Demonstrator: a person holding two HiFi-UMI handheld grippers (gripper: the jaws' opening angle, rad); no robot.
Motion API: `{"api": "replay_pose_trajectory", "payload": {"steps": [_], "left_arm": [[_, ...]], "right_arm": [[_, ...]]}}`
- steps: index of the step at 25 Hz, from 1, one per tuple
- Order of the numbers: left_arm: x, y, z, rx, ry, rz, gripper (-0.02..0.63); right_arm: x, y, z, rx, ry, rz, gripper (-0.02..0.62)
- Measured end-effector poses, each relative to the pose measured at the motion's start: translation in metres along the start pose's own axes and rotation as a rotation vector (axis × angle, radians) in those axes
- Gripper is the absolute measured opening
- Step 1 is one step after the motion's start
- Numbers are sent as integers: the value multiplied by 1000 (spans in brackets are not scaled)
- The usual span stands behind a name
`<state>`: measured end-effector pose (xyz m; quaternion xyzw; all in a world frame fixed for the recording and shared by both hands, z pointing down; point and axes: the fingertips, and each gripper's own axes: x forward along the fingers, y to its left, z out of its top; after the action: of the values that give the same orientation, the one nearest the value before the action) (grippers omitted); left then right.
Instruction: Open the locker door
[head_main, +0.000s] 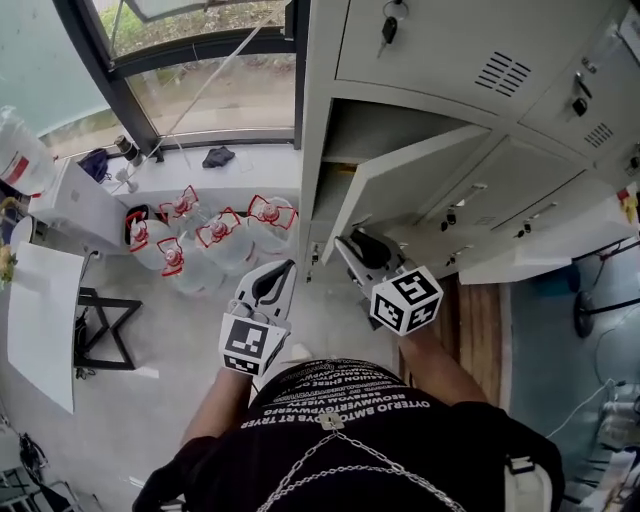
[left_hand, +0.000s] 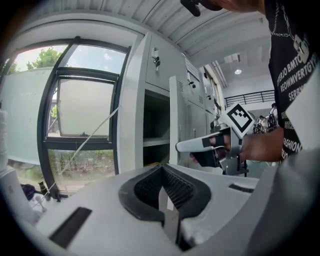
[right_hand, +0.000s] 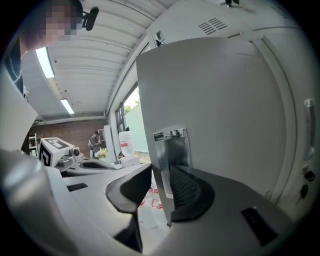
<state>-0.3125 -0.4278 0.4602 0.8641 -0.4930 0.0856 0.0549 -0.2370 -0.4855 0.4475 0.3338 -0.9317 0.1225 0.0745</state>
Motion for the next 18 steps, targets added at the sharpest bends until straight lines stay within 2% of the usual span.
{"api": "replay_pose_trajectory", "payload": {"steps": [3,10,14,18], "left_arm": [[12,-21,5,11,-8,-38,0],[40,-77,27,47,-33,-95,0],[55,-114,38,52,-38,-106,0],[69,-170,48,63,-42,-134,-2]], "right_arm": [[-23,5,-7,-24,10,1,109],[-86,3,-22,-47,37,70,115],[-127,-8,-30,-29,46,112,126],[-172,-27,-39,12,40,140,151]]}}
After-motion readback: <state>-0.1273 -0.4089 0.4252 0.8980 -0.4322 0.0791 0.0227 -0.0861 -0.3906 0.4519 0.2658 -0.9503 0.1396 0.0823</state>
